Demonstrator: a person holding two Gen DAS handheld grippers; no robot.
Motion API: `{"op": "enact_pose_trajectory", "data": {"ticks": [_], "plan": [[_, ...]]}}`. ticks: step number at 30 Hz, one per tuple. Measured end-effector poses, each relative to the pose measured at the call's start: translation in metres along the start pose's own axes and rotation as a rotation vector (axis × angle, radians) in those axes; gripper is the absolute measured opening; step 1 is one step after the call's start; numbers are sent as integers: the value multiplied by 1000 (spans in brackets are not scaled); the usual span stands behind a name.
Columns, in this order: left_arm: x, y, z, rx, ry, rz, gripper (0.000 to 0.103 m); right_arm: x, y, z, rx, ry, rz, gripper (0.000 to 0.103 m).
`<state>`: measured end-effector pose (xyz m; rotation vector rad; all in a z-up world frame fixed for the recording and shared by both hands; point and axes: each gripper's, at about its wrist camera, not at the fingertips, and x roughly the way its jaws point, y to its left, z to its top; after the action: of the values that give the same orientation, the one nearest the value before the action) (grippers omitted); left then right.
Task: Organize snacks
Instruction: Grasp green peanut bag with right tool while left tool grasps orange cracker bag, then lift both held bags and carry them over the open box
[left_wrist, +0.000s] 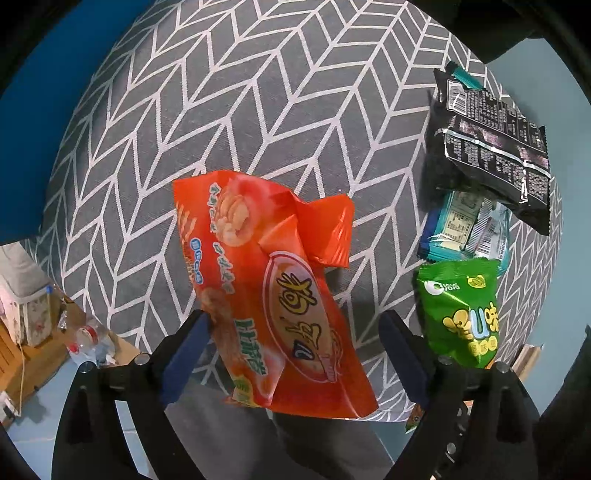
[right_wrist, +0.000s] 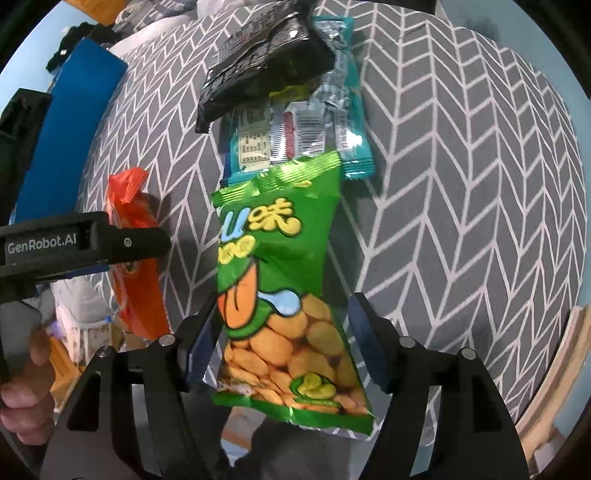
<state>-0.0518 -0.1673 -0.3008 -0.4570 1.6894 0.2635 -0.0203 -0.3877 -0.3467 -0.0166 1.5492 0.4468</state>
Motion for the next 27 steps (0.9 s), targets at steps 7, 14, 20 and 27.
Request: {"op": "enact_pose_trajectory", "data": {"ticks": [7,14,20,27], "plan": [[2,26,-6,-89,30,-60,92,9,14,10,-39,9,-25,70],[15,30,-5,-76,32,-43,92,14,22,17,-55,10,-45,63],[15,17,3,-26,26,-21,68,11,19,16,-61,4,-51,47],[4,22,-5,50,-1,-17,52,-2,14,13,-62,-9,-41,43]]}}
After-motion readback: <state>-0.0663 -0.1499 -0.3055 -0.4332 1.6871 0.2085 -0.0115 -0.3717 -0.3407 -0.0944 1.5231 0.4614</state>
